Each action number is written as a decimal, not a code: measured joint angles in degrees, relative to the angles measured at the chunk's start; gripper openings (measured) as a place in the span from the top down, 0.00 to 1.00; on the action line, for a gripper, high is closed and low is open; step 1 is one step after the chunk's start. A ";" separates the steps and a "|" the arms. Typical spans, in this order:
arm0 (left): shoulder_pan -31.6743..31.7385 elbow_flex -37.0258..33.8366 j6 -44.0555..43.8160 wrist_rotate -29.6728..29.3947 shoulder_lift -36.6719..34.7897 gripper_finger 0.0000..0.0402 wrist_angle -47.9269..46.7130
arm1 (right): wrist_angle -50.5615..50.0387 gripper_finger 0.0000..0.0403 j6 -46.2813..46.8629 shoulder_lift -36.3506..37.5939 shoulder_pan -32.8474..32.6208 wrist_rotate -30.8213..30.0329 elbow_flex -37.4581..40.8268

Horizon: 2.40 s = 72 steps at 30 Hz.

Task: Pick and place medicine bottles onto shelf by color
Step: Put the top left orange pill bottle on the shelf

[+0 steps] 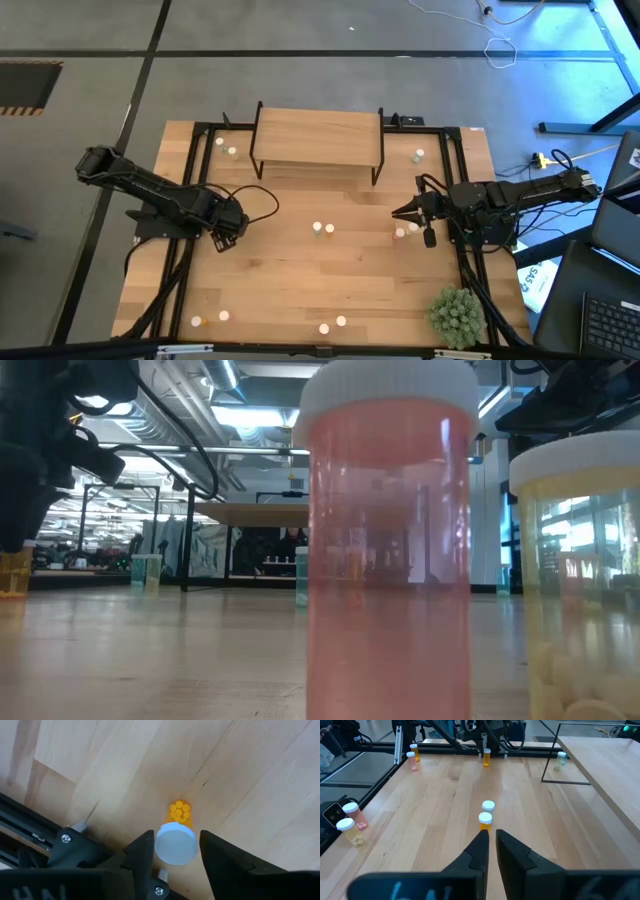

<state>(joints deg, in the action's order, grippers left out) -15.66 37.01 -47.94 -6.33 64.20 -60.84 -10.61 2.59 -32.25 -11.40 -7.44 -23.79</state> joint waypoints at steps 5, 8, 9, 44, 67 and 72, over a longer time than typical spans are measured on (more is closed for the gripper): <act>-0.02 0.00 -0.09 -0.05 -0.02 0.71 0.00 | 0.01 0.90 -0.02 0.00 0.00 0.02 0.00; -0.02 0.00 -0.09 -0.13 -0.04 0.75 -0.06 | 0.02 0.90 -0.01 0.00 0.02 0.00 0.00; -0.02 0.02 -0.09 -0.13 -0.07 0.75 -0.07 | 0.00 0.90 0.00 0.00 0.00 0.02 0.00; 15.37 38.73 13.98 -2.83 5.49 0.77 -15.87 | 0.02 0.90 -7.51 0.00 0.00 0.02 0.00; 37.96 81.74 39.16 -3.36 32.33 0.77 -29.21 | 12.66 0.90 -7.65 0.17 0.01 -5.07 0.00; 43.09 86.89 43.32 -3.27 36.45 0.77 -29.19 | 20.57 0.90 -5.31 0.17 0.00 -15.87 -0.18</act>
<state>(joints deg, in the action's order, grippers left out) 27.43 123.90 -4.62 -9.60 100.65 -90.03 9.96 -2.72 -32.08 -11.40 -23.31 -23.97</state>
